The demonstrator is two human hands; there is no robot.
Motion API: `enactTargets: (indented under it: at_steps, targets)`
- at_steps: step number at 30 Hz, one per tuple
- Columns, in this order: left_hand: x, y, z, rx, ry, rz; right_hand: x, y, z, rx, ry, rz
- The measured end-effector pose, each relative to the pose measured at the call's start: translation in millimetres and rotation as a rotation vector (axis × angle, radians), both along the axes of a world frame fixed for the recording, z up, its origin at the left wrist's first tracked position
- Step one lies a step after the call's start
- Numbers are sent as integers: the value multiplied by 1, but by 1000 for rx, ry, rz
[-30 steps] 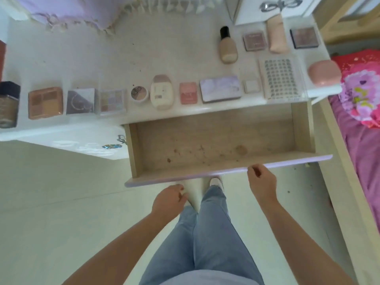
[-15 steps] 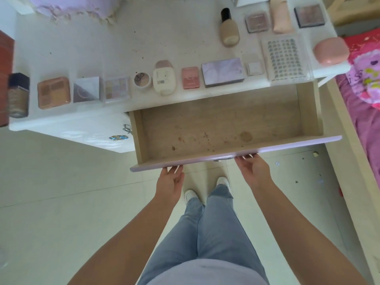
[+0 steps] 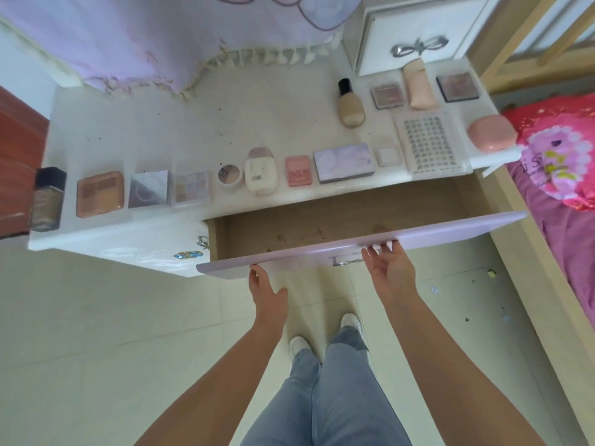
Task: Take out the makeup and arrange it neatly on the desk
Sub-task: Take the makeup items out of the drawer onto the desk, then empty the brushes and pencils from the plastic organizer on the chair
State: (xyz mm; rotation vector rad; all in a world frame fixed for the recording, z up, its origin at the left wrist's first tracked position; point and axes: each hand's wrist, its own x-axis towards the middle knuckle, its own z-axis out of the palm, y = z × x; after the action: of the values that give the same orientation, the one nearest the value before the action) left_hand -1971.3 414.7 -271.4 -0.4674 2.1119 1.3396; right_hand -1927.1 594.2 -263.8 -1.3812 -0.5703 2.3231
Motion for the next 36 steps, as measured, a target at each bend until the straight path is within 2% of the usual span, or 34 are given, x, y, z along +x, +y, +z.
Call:
enactTargets:
  at_steps: [8, 11, 13, 15, 17, 19, 21, 24, 27, 31, 36]
  targets:
    - [-69, 7, -11, -167, 156, -211, -64, 24, -1, 33, 40, 136]
    - [-87, 10, -12, -241, 146, -320, -77, 32, -1, 102, -66, 288]
    - [-88, 12, -11, -214, 73, -319, -77, 39, 0, 143, -136, 402]
    - [-84, 11, -8, -276, 67, -335, -74, 42, 3, 197, -218, 549]
    - [-78, 8, -1, -425, 111, -414, -73, 39, 9, 416, -410, 821]
    - [-72, 8, 10, -566, 179, -481, -77, 27, 17, 807, -578, 1233]
    - [-67, 7, 23, -691, 272, -532, -85, 8, 26, 1182, -598, 1594]
    - [-63, -5, 46, -868, 377, -529, -100, -26, 45, 1682, -437, 1916]
    - [-48, -30, 75, -990, 369, -422, -113, -63, 75, 2093, -103, 1961]
    - [5, -85, 115, -1074, 264, -132, -110, -137, 113, 2338, 346, 1968]
    - [152, -163, 162, -1166, 64, 260, -26, -257, 159, 2395, 915, 2066]
